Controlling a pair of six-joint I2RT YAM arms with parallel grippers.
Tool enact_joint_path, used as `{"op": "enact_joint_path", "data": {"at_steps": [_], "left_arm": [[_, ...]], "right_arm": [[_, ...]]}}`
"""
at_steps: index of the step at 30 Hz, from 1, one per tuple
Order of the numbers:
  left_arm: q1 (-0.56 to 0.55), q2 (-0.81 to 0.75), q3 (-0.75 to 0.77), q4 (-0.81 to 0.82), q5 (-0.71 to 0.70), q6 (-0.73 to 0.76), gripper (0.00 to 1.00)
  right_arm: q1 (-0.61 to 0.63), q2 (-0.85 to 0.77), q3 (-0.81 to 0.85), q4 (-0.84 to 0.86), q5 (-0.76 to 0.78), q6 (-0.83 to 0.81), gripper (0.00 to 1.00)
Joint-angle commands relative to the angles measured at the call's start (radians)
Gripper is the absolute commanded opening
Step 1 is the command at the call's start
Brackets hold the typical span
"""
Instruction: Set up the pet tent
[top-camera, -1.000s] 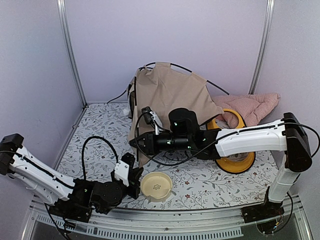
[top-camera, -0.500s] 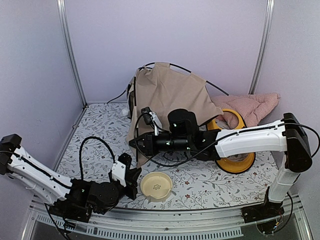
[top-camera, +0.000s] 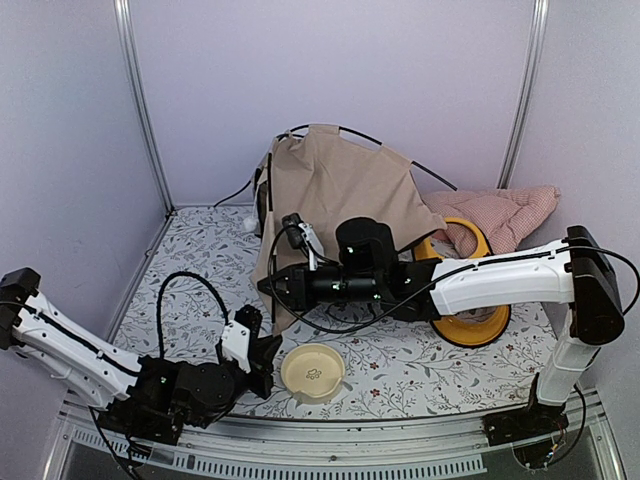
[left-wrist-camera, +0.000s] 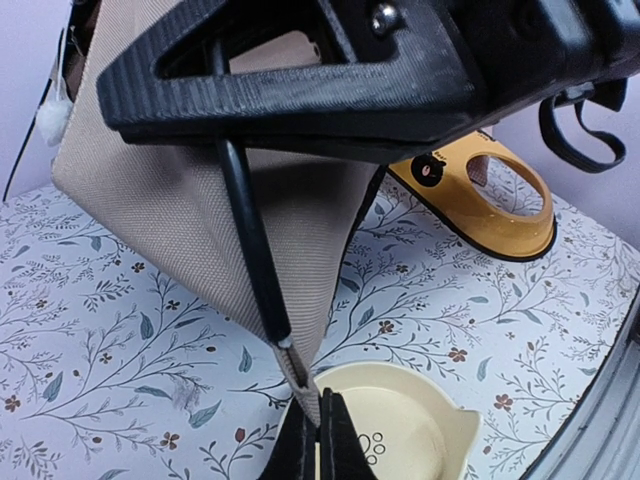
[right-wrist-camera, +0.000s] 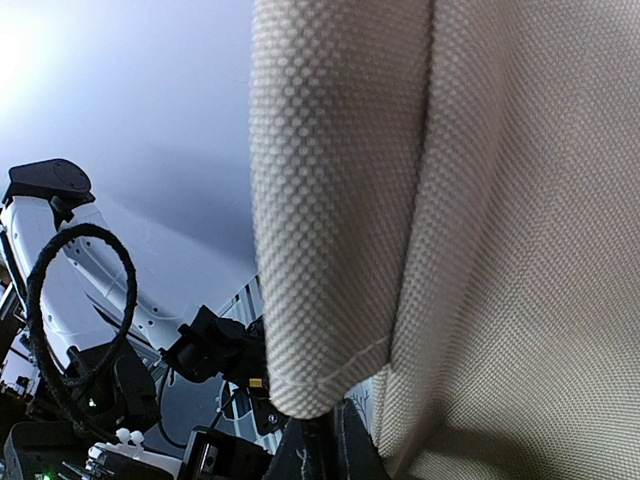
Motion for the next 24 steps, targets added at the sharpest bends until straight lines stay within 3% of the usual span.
{"op": "enact_joint_path", "data": {"at_steps": [1, 24], "left_arm": [[-0.125, -0.006, -0.005, -0.077, 0.249, 0.024, 0.00], [-0.122, -0.077, 0.032, -0.126, 0.210, 0.093, 0.00]], "right_arm": [[-0.083, -0.017, 0.026, 0.174, 0.252, 0.021, 0.00], [-0.056, -0.008, -0.017, 0.160, 0.251, 0.027, 0.00]]}}
